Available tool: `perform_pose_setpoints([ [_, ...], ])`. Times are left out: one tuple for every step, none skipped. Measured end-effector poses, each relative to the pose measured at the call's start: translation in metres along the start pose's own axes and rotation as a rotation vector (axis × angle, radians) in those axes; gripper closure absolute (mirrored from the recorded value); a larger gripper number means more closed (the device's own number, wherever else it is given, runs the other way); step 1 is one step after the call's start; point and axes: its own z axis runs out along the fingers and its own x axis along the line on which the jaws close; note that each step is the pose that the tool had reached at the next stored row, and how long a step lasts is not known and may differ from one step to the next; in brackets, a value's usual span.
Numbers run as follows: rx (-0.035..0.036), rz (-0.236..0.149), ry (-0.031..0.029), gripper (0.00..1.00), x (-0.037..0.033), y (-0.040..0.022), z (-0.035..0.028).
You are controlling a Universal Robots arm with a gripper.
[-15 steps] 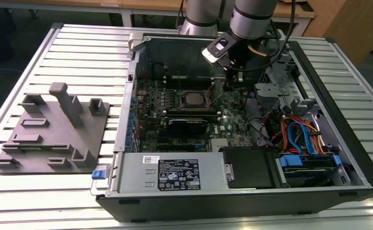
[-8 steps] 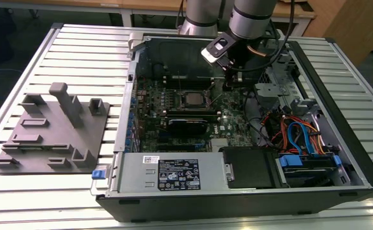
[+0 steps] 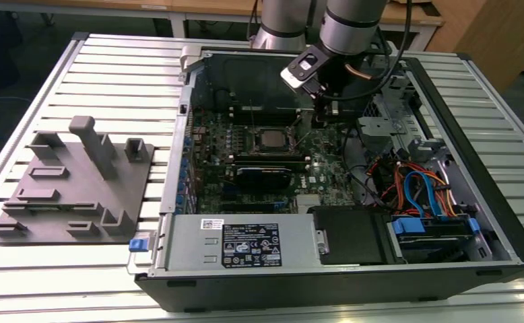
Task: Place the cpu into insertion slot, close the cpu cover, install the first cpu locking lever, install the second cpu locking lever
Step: 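Close the cpu cover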
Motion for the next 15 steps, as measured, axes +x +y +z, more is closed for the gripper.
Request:
perform_pose_setpoints([
  [0.0000,0.000,0.0000,0.89,0.0000,-0.0004,0.0000],
  [0.0000,0.000,0.0000,0.89,0.0000,-0.0008,0.0000],
  [0.0000,0.000,0.0000,0.89,0.0000,-0.0012,0.0001],
  [0.0000,0.000,0.0000,0.89,0.0000,-0.0016,0.0001],
  [0.0000,0.000,0.0001,0.89,0.0000,-0.0020,0.0001],
  [0.0000,0.000,0.0000,0.89,0.0000,-0.0023,0.0001],
  [0.0000,0.000,0.0000,0.89,0.0000,-0.0027,0.0001],
  [0.0000,0.000,0.0000,0.89,0.0000,-0.0031,0.0001],
  [0.0000,0.000,0.0000,0.89,0.0000,-0.0034,0.0002],
  [0.0000,0.000,0.0001,0.89,0.0000,-0.0037,0.0002],
  [0.0000,0.000,0.0001,0.89,0.0000,-0.0039,0.0002],
  [0.0000,0.000,0.0000,0.89,0.0000,-0.0042,0.0002],
  [0.0000,0.000,0.0000,0.89,0.0000,-0.0045,0.0003],
  [0.0000,0.000,0.0000,0.89,0.0000,-0.0047,0.0003],
  [0.0000,0.000,0.0000,0.89,0.0000,-0.0050,0.0003],
])
